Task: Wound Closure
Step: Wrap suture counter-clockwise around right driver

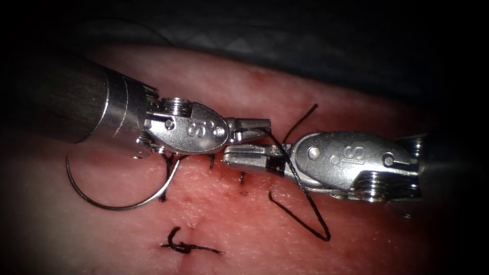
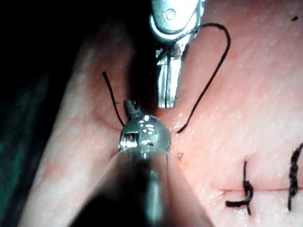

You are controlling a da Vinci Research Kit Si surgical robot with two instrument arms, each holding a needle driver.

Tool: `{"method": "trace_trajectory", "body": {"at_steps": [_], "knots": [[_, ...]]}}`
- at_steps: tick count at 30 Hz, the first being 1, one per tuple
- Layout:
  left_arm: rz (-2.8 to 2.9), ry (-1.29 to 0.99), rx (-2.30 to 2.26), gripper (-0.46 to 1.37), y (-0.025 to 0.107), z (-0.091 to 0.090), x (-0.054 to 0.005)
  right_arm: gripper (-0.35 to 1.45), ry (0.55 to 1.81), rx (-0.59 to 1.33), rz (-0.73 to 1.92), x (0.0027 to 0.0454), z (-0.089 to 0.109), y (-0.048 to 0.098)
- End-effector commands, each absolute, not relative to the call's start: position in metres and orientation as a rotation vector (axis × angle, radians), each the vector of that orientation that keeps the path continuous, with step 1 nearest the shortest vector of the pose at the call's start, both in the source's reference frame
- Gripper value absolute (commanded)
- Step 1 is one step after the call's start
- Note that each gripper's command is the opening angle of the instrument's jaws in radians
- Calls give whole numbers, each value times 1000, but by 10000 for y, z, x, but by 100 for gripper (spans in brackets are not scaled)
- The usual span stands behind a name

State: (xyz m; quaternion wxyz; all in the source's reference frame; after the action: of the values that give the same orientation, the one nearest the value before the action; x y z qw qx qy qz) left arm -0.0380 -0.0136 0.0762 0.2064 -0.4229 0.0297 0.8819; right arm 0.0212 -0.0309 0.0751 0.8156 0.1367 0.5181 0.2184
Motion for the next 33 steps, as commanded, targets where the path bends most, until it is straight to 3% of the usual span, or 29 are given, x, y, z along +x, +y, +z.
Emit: {"method": "trace_trajectory", "body": {"at_steps": [1,13,33], "knots": [[2459,70,-1187,-35,-136,761,-379,-35,1122,271,485,210,751,-308],[2485,78,-1198,-35,-154,747,-382,-35,1111,163,627,198,742,-287],[2547,88,-1216,-35,-190,708,-388,-35,964,143,625,198,763,-303]]}}
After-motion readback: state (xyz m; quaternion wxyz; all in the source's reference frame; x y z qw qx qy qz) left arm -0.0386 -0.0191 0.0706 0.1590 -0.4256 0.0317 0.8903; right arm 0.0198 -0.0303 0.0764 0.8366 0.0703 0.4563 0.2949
